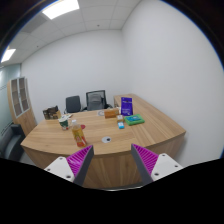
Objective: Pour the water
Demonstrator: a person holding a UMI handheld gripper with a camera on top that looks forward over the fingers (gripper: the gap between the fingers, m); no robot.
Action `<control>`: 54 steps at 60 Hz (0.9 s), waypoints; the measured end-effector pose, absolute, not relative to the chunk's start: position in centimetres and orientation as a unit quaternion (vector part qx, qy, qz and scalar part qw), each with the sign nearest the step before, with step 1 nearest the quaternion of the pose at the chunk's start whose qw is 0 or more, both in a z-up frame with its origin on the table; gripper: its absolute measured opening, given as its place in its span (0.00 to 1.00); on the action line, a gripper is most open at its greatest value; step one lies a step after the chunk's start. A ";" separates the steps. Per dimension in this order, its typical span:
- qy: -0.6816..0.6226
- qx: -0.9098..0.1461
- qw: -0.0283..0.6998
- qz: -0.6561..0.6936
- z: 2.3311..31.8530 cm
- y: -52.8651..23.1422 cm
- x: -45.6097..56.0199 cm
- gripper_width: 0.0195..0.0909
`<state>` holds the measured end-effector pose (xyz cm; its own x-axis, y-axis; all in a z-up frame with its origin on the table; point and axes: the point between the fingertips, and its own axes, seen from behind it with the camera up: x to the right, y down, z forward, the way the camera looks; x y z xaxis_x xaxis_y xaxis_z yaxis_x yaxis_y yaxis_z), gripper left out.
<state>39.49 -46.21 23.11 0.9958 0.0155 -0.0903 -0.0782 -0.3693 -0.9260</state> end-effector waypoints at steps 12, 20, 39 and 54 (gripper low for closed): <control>0.041 -0.830 0.557 0.020 22.2 -46.9 35.9 0.90; 0.028 -0.829 0.558 0.014 21.3 -46.4 32.1 0.90; -0.011 -0.812 0.581 0.046 14.5 -33.5 21.0 0.89; -0.027 -0.799 0.598 0.056 8.1 -19.9 15.5 0.89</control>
<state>15.51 -19.89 8.10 0.9922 0.1111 -0.0572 -0.0235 -0.2835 -0.9587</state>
